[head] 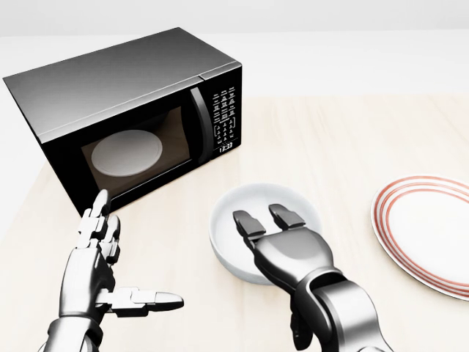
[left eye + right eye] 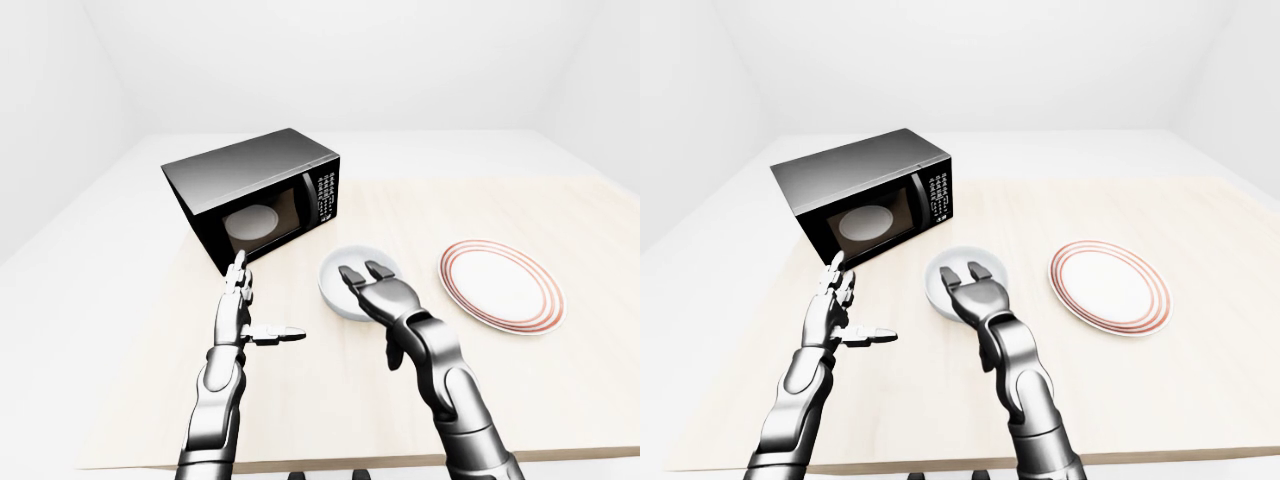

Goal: Pick up the white bowl and put it on the plate.

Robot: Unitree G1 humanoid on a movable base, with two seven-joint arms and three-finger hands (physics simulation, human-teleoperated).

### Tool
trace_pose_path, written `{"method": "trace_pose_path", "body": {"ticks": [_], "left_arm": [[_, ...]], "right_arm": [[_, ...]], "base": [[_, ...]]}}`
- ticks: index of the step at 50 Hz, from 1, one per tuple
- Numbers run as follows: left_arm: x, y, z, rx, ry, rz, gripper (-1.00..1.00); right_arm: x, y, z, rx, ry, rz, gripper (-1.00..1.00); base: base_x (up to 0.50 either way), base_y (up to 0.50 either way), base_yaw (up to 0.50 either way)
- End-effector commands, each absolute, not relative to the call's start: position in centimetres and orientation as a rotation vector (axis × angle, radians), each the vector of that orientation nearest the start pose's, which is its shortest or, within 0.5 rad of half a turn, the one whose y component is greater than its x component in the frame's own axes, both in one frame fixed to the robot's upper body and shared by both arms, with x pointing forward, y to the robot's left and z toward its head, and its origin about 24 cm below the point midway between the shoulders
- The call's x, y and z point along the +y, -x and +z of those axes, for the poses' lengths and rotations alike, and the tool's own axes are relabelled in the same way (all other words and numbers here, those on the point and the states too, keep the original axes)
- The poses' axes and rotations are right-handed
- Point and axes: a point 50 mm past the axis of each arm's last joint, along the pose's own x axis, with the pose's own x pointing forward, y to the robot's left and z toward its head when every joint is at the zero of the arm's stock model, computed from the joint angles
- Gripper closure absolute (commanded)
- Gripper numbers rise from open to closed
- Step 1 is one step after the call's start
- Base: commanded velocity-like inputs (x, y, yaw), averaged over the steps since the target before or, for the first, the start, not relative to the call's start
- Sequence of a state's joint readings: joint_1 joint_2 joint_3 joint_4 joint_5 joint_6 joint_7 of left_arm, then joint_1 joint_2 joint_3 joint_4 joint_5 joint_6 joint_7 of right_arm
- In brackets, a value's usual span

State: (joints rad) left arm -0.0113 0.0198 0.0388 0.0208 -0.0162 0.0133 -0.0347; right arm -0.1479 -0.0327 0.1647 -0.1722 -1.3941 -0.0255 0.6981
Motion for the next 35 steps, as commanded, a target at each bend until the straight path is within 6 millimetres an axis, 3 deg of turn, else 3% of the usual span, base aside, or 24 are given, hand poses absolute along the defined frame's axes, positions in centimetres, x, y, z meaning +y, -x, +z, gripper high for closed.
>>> {"method": "trace_pose_path", "body": {"ticks": [1, 35], "left_arm": [[16.0, -25.7, 3.7, 0.024, -0.002, 0.003, -1.0], [16.0, -25.7, 3.7, 0.024, -0.002, 0.002, -1.0]], "right_arm": [[-10.0, -26.6, 7.6, 0.113, 1.501, 0.557, -1.0], [-11.4, -26.7, 5.5, 0.208, 1.541, 0.598, -1.0]], "base": [[0.0, 0.0, 0.0], [0.0, 0.0, 0.0]]}}
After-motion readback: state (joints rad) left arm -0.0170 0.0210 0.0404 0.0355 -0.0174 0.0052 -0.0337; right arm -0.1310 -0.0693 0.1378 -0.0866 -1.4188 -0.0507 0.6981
